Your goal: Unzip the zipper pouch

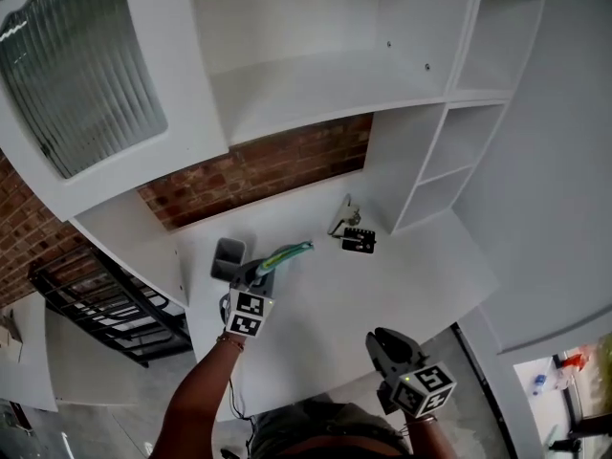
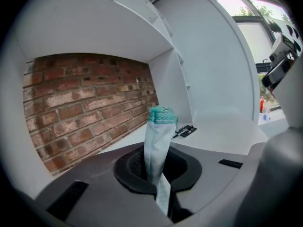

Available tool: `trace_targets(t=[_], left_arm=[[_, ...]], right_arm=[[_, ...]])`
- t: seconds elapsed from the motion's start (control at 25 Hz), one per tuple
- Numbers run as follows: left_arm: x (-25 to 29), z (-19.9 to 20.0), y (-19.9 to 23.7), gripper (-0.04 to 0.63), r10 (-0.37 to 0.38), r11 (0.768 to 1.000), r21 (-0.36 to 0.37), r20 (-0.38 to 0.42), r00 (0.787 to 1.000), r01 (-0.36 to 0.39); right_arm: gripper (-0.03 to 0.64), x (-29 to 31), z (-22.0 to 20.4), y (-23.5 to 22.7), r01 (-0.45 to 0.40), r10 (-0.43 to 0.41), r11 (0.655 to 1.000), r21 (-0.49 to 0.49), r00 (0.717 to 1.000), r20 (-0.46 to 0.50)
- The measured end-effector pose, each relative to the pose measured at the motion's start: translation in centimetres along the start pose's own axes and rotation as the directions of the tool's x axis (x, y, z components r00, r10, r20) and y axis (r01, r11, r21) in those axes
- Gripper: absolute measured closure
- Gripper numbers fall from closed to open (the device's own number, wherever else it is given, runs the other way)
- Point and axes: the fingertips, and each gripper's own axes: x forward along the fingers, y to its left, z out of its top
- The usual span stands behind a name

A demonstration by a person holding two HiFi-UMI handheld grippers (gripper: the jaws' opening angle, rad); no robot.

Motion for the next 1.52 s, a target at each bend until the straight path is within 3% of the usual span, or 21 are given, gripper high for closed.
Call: trace_targets(t=[0.24, 0.4, 0.64, 0.92, 1.16, 1.32, 1.52], left_arm=[[2.3, -2.0, -1.3, 0.591, -0.052, 0.999, 0.0, -0.04, 0.998, 0.052], [2.2, -2.1, -3.5, 0.591, -0.17, 0.979, -0.113, -0.006, 0.985, 0.168], [1.0, -3.9, -6.4, 0.579, -0.284, 0.945, -0.183, -0.052, 0.957, 0.271], [-1.5, -5.4, -9.7, 0.363, -0.411, 0.893, -0.229, -0.068, 0.909, 0.387], [-4.9, -5.7, -10.5, 0.319, -0.406, 0.881, -0.279, -0.029, 0.914, 0.383], [-7.3, -6.0, -10.1, 0.319, -0.367, 0.889, -0.298, -0.008, 0.93, 0.348], [-11.2, -5.9, -9.9, 0.322, -0.298, 0.883, -0.367, 0.048, 0.953, 0.294]], right_arm=[[0.54, -0.8, -0.9, -0.7, 0.032, -0.032, 0.999, 0.004, 0.999, 0.003], [0.54, -0.9, -1.3, -1.2, 0.036, -0.036, 0.999, 0.025, 0.999, -0.009], [0.541, -0.2, -2.1, -1.1, 0.019, -0.018, 1.0, 0.015, 1.0, -0.024], [0.541, 1.2, -2.2, 0.9, -0.052, 0.052, 0.999, 0.015, 0.998, -0.037], [0.541, 1.6, -2.1, 2.9, -0.096, 0.096, 0.995, -0.002, 0.994, -0.045], [0.543, 1.9, -2.0, 4.0, -0.112, 0.111, 0.993, -0.022, 0.993, -0.047], [0.571, 2.2, -2.6, 4.8, -0.117, 0.115, 0.992, -0.044, 0.992, -0.052]])
